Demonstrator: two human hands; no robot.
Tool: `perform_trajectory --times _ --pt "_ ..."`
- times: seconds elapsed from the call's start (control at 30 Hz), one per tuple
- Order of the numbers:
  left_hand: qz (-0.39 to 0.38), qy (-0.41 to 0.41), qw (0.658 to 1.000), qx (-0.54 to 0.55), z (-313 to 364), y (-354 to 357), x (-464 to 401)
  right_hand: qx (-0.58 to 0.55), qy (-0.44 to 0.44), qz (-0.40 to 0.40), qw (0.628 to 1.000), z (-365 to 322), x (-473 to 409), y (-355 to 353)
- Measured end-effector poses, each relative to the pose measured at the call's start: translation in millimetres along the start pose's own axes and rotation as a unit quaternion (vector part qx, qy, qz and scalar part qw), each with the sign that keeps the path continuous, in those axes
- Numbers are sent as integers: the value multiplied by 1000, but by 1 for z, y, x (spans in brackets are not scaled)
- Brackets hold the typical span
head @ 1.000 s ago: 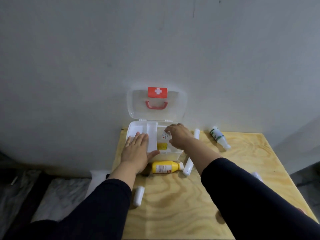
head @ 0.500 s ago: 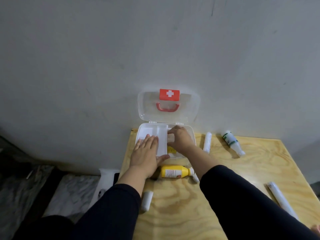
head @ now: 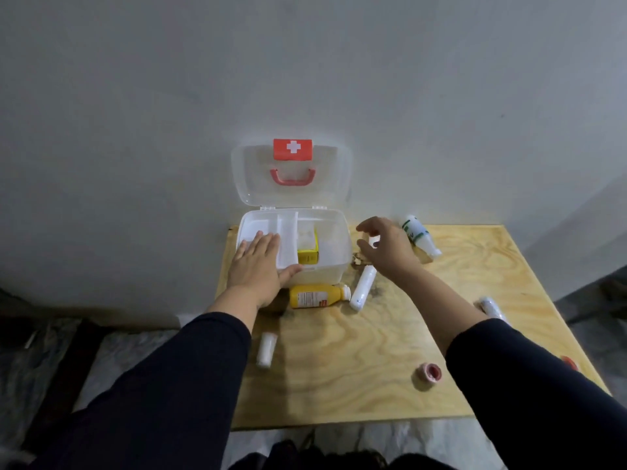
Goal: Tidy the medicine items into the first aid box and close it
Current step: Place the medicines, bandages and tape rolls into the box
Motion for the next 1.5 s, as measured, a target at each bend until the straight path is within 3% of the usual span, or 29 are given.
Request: perform_trajectory --times 0.07,0.17,0.33,0.57,0.7,0.8,0.87,1.27,1.5 --pt "1 0 1000 -1 -1 1 -1 -34 44 18 998 11 19 5" --pt "8 3 1000 -2 -1 2 0 -43 62 -15 997 25 44 23" --pt "10 3 1000 -5 0 2 1 2 41 -76 996 28 62 52" --pt "13 2 1000 -8 -1 4 1 39 -8 -41 998 30 64 58" --pt "12 3 1000 -4 -1 4 0 -95 38 -48 994 27 60 39" --pt "13 -1 1000 -2 -1 5 0 -251 97 -26 963 22 55 22" --pt "15 -4 1000 2 -1 5 0 -288 122 -5 950 17 51 13" --pt "23 -6 1000 16 1 2 -1 -163 22 127 978 -31 -5 -68" --pt "4 -6 1000 10 1 1 -2 -156 -11 131 979 -60 -35 -39"
Point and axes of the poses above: each hand's wrist, its own x-axis away from the middle knuckle, its own y-axis out of the palm, z = x × y, the point moved 1 cm from there along -x, towards the middle knuckle, and after that the axes turned 2 degrees about -y, right-handed, at the moved point
